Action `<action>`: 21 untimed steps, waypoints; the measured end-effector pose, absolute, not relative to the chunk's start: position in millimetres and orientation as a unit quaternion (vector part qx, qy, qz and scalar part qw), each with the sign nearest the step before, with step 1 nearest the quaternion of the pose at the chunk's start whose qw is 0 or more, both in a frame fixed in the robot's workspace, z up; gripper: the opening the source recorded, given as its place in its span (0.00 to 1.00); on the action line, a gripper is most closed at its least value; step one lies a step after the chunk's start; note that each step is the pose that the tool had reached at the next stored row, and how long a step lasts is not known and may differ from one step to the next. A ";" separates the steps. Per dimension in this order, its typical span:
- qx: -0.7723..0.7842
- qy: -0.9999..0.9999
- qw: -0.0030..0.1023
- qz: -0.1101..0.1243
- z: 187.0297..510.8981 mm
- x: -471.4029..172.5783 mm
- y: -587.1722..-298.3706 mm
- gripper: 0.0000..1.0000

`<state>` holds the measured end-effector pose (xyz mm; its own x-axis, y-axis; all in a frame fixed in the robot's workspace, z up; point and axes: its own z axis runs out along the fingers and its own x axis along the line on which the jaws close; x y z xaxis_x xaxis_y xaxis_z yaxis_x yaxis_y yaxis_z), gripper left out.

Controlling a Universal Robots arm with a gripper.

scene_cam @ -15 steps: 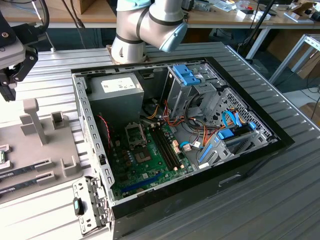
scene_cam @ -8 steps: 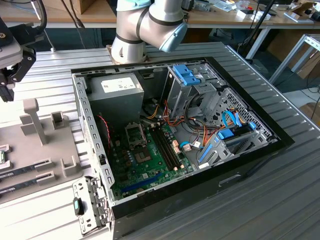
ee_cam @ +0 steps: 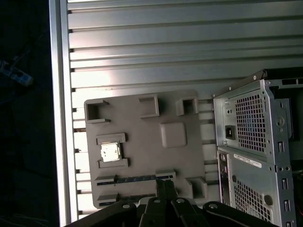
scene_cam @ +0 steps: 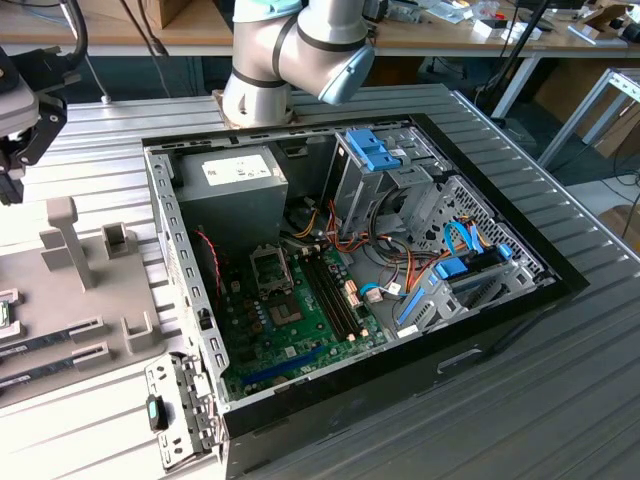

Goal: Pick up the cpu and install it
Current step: 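Reach for the cpu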

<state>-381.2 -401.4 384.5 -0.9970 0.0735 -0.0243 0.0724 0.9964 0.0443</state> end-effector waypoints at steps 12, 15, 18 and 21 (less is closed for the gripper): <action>0.036 0.999 0.013 0.022 383.4 -386.4 -401.4 0.11; 0.036 0.999 0.013 0.022 382.9 -388.0 -401.4 0.11; 0.036 0.999 0.013 0.022 382.6 -388.9 -401.4 0.11; 0.036 0.999 0.013 0.022 381.9 -390.1 -401.5 0.11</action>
<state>-390.1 -401.5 381.9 -0.9970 0.0734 -0.0244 0.0723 0.9964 0.0444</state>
